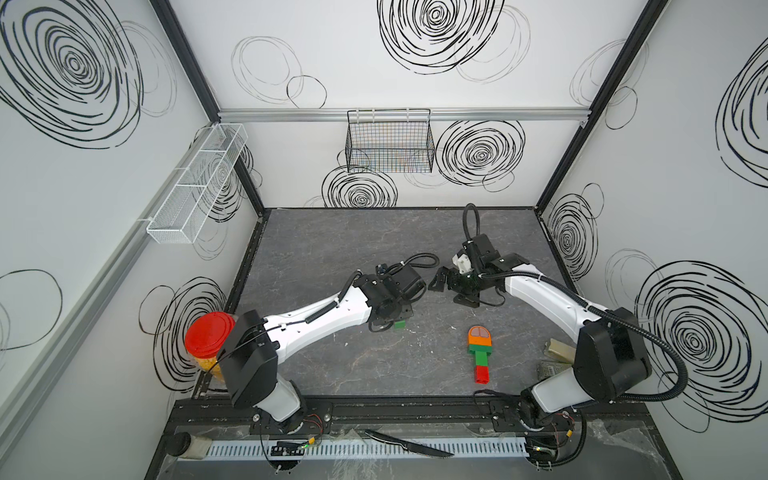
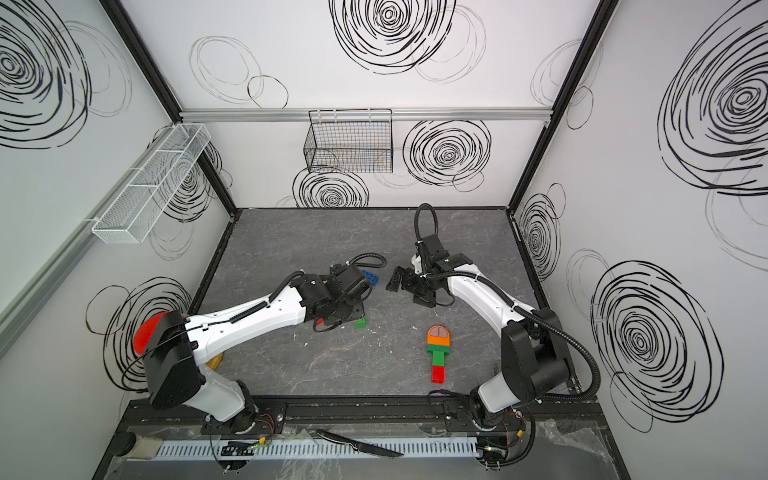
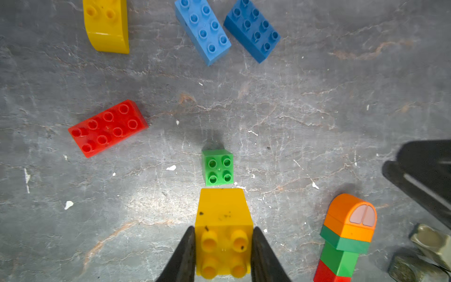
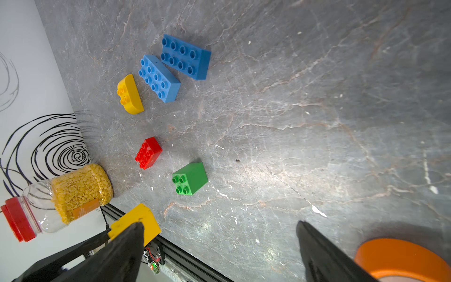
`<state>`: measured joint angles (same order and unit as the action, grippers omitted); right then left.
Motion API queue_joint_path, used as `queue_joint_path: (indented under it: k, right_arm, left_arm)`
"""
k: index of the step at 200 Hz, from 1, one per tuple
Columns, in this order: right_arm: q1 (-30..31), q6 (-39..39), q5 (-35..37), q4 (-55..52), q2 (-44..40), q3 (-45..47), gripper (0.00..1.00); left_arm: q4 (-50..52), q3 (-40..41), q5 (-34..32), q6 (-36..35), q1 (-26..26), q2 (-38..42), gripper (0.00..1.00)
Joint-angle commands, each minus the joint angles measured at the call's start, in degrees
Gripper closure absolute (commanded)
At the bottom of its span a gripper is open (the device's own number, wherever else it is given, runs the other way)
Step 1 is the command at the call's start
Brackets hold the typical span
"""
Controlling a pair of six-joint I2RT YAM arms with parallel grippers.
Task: Assemble an ice cream with lego
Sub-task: Assemble the lego brick with the lego brick.
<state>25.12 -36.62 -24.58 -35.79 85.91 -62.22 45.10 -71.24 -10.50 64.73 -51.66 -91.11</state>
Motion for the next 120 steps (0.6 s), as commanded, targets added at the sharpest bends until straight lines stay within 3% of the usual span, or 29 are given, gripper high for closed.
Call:
queue_joint_path:
  k: [1,120]
  right_arm:
    - [-0.9,1.3,-1.3,-1.1,-2.4,1.8,0.00]
    - [-2.2,1.5,-3.1,-0.1,-3.9,3.8,0.00]
  left_arm:
    - [1.0,-3.2,-1.4,2.0,0.0,-1.4,0.84]
    - [2.1,-5.7,-2.1,-0.3,1.7,-6.6,0.84]
